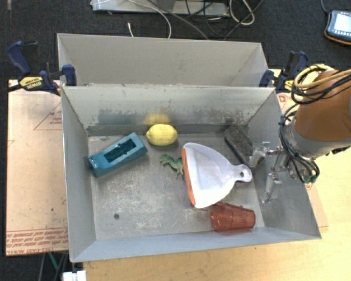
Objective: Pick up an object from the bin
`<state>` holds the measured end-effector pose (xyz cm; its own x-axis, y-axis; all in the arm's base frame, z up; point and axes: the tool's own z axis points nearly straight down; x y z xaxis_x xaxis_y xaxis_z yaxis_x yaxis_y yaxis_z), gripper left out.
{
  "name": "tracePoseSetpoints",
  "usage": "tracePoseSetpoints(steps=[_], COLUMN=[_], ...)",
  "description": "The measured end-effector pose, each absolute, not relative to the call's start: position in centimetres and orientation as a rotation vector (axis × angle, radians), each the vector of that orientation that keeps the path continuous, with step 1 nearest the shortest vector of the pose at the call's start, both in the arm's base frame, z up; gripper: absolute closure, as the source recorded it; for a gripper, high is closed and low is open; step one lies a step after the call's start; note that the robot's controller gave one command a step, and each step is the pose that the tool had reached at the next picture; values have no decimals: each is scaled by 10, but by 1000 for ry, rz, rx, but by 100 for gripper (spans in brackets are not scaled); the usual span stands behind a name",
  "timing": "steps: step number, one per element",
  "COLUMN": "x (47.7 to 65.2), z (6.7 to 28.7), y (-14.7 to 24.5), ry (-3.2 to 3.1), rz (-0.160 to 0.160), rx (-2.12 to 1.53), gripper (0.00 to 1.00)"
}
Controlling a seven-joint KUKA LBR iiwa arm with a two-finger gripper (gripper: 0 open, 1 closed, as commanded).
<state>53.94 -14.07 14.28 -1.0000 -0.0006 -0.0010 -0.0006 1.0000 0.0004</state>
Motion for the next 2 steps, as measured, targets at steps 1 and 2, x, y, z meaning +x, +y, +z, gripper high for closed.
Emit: tracePoseSetpoints(steps=[1, 2], x=[560, 557], z=[72, 139], y=[-112, -109], ry=[3088, 3088], rz=[-3, -2], rx=[-524, -538], gripper=[0, 0])
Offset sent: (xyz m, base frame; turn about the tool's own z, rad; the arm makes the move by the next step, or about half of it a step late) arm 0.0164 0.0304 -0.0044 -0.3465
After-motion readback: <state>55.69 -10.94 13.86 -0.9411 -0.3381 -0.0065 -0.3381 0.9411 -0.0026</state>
